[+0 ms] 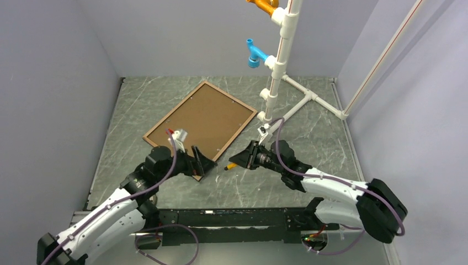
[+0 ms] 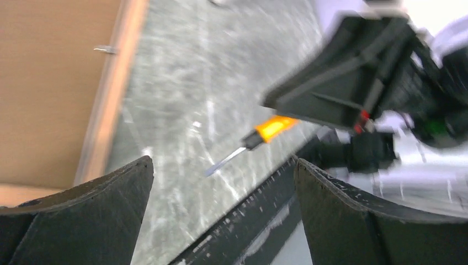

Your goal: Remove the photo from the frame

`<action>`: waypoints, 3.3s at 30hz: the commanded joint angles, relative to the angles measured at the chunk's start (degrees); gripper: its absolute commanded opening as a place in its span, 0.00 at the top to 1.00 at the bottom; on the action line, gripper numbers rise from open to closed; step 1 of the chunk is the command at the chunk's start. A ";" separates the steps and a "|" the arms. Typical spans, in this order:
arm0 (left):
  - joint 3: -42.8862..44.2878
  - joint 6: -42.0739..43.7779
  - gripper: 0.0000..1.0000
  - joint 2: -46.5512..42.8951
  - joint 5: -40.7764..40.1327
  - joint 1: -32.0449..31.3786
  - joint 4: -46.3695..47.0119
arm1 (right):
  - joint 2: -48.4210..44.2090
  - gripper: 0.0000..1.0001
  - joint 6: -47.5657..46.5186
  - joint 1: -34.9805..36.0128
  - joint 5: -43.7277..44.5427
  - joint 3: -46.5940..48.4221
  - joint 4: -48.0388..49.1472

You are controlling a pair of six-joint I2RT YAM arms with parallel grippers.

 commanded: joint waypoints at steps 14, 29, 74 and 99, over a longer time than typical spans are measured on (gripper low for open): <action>1.48 -18.89 0.07 9.85 -9.75 27.99 -20.73 | 4.08 1.00 -28.14 -2.66 15.14 21.27 -29.45; -0.81 -21.07 0.28 21.54 -9.44 28.34 -12.49 | 24.46 1.00 -37.89 -3.11 15.73 39.12 -32.54; -5.56 -22.97 0.79 27.38 -7.41 28.25 -6.51 | 36.01 1.00 -36.82 2.18 7.21 45.12 -30.27; -5.51 -22.26 0.99 23.95 -8.77 28.32 -8.98 | 37.87 1.00 -45.78 -2.42 9.70 49.65 -39.13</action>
